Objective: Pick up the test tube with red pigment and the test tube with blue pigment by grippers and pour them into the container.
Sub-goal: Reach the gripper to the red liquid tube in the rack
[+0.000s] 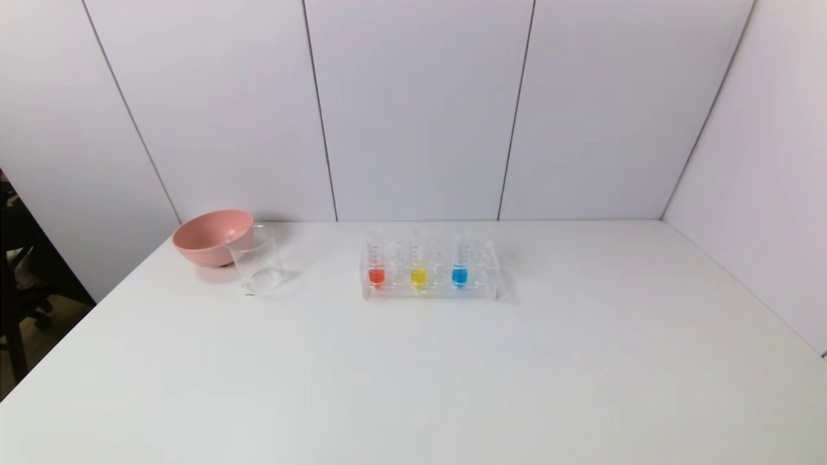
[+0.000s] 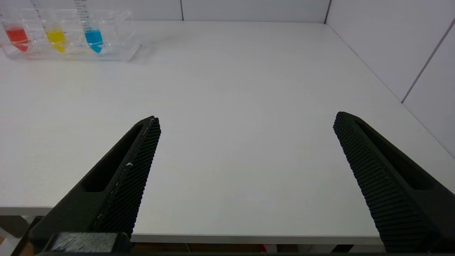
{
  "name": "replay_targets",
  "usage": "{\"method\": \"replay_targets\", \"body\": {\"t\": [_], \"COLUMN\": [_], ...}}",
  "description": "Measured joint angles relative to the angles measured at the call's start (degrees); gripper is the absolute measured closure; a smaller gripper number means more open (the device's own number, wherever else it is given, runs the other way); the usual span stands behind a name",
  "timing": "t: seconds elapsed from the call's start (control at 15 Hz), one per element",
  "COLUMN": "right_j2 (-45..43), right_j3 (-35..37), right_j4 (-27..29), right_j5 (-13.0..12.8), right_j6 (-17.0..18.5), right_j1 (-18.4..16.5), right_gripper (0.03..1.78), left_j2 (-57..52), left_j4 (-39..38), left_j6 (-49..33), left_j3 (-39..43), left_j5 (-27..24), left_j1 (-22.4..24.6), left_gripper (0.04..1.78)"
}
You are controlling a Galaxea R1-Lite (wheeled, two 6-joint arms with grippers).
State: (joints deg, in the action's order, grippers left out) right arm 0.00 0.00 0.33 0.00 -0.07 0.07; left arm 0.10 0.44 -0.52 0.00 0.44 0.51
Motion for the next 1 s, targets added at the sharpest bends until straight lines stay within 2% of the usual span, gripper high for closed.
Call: {"method": "replay_targets", "body": {"t": [0.73, 1.0], "right_j2": [0.0, 0.0], "right_j3": [0.0, 0.0], "right_j4": [0.0, 0.0], "right_j5": [0.0, 0.0], "right_j6": [0.0, 0.0], "right_j1": [0.0, 0.0], "right_gripper": [0.04, 0.04], "left_j2": [0.0, 0.1], "left_j4": [0.0, 4.2], "left_j6": [1.7, 1.0], "left_j3": [-0.5, -7.2], "left_j5": [-0.3, -5.1], "left_j1": [-0.4, -0.4], "left_gripper": [0.06, 0.06]}}
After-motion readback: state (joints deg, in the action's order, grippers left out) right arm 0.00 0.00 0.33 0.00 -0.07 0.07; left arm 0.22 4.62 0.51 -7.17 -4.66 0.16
